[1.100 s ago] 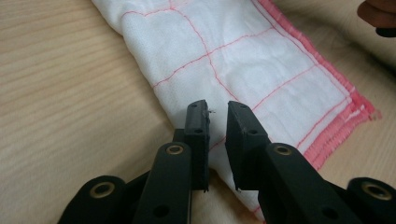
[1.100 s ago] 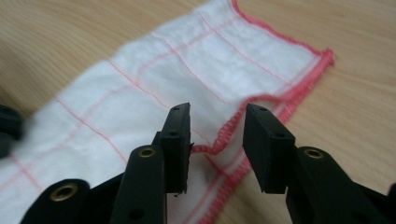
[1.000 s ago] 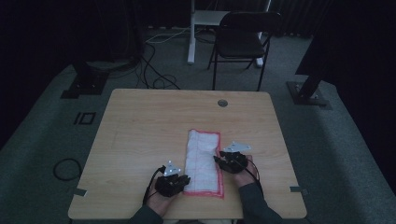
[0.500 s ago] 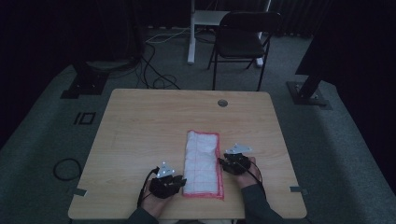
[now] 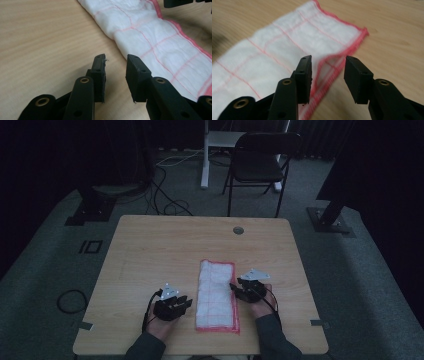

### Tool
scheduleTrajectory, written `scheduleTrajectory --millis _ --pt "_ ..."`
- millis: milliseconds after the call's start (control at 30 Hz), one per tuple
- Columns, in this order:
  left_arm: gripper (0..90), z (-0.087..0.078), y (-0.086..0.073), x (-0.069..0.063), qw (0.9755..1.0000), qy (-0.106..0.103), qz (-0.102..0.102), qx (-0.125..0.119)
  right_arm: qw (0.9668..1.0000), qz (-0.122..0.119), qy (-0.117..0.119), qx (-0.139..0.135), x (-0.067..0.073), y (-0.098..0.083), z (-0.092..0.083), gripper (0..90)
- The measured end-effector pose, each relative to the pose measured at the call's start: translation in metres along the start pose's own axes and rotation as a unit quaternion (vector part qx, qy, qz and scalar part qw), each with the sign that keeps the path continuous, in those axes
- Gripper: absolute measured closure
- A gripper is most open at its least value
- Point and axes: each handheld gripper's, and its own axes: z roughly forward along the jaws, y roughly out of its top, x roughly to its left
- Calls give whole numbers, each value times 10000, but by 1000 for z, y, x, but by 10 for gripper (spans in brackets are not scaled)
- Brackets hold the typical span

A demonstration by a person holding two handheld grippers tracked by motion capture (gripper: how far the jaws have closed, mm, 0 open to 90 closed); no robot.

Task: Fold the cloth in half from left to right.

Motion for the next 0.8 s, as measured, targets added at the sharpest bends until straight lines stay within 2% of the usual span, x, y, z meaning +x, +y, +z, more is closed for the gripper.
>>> scheduleTrajectory --millis 167,300,500,800 --pt "686 9 15 5 9999 32 70 -82 9999 -95 27 44 2 11 10 560" --pt "675 16 30 10 9997 34 145 -167 9999 -7 -13 150 -2 9 18 563" --pt "666 31 49 18 9994 160 199 -213 9997 31 -117 223 -11 3 15 563" --pt "660 54 64 29 9994 304 82 -171 9994 96 -211 257 -23 -1 12 566"
